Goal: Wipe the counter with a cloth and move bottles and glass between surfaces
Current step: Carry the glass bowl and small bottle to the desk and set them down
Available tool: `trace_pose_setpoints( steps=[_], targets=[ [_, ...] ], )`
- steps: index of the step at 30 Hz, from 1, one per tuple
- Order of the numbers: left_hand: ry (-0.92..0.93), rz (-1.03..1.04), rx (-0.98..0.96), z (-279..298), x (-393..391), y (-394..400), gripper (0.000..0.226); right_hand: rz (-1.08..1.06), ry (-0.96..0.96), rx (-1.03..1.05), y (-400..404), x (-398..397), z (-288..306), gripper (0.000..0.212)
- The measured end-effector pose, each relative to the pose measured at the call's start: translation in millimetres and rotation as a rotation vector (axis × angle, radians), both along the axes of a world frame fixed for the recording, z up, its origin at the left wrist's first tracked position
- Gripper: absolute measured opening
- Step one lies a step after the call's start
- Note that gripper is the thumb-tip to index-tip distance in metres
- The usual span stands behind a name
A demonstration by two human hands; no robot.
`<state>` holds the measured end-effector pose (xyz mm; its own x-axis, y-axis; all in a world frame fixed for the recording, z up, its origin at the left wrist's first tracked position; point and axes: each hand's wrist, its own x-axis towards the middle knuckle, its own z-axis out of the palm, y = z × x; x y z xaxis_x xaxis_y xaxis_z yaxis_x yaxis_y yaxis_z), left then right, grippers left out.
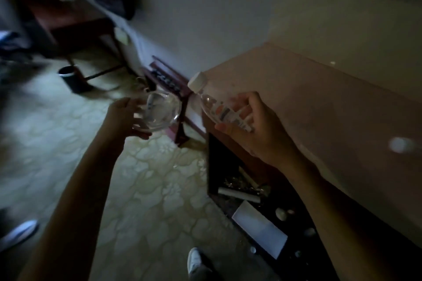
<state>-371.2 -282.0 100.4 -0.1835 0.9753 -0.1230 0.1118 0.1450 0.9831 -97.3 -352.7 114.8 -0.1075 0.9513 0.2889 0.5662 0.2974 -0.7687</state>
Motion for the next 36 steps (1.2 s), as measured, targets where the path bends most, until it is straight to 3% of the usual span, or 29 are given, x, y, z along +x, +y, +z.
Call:
trace_pose_setpoints(
  steps=[5, 12, 15, 22, 26, 30, 32, 36],
  targets=[
    [-0.038, 0.266, -0.047, -32, -83, -27, 0.023, 0.118, 0.261, -0.140, 26, -85, -40, 0.054],
    [-0.144, 0.464, -0.181, -99, -174, -39, 0.019, 0.115, 0.503, -0.473, 76, -205, -151, 0.062],
    [-0.183, 0.510, -0.240, -131, -214, -32, 0.019, 0.119, 0.526, -0.575, 100, -260, -181, 0.082],
    [-0.144, 0.524, -0.333, -165, -319, 7, 0.018, 0.097, 0.519, -0.694, 165, -376, -202, 0.060],
    [-0.111, 0.564, -0.252, -166, -368, 39, 0.018, 0.137, 0.487, -0.724, 212, -432, -204, 0.071],
    [-0.139, 0.609, -0.258, -186, -407, 85, 0.023, 0.166, 0.491, -0.774, 264, -478, -218, 0.036],
    [-0.153, 0.619, -0.285, -198, -426, 114, 0.025, 0.172, 0.488, -0.804, 297, -503, -231, 0.030],
    [-0.160, 0.641, -0.284, -214, -473, 196, 0.027, 0.182, 0.470, -0.851, 385, -562, -255, 0.071]
  ],
)
